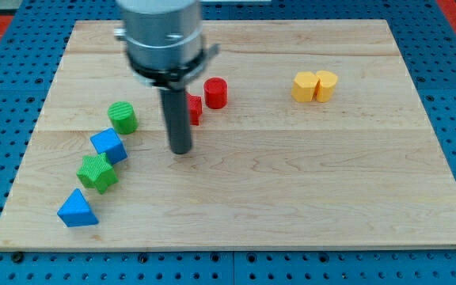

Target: Place the green star into the green circle

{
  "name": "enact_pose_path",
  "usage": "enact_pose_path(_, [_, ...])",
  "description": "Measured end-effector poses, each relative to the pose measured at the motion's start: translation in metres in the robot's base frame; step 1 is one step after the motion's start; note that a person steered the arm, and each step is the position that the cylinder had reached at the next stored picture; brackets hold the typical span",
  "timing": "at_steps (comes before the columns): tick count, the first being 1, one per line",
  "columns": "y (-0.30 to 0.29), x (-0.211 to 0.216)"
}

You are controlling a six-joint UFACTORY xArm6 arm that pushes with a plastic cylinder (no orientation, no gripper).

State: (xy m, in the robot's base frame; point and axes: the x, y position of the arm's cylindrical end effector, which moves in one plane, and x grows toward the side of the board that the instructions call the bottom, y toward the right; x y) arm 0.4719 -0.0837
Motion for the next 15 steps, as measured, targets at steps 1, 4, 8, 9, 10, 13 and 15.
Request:
enact_pose_path(1, [0.005, -0.031])
enact_pose_path(4, [0.038, 0.02])
enact_pose_path(8, [-0.118, 0.033])
enact_pose_path(9, [-0.174, 0.029])
enact_pose_path(10, [-0.138, -0.001])
enact_pose_path(13, [-0.067, -0.032])
enact_pose_path(15, [-0.063, -0.032])
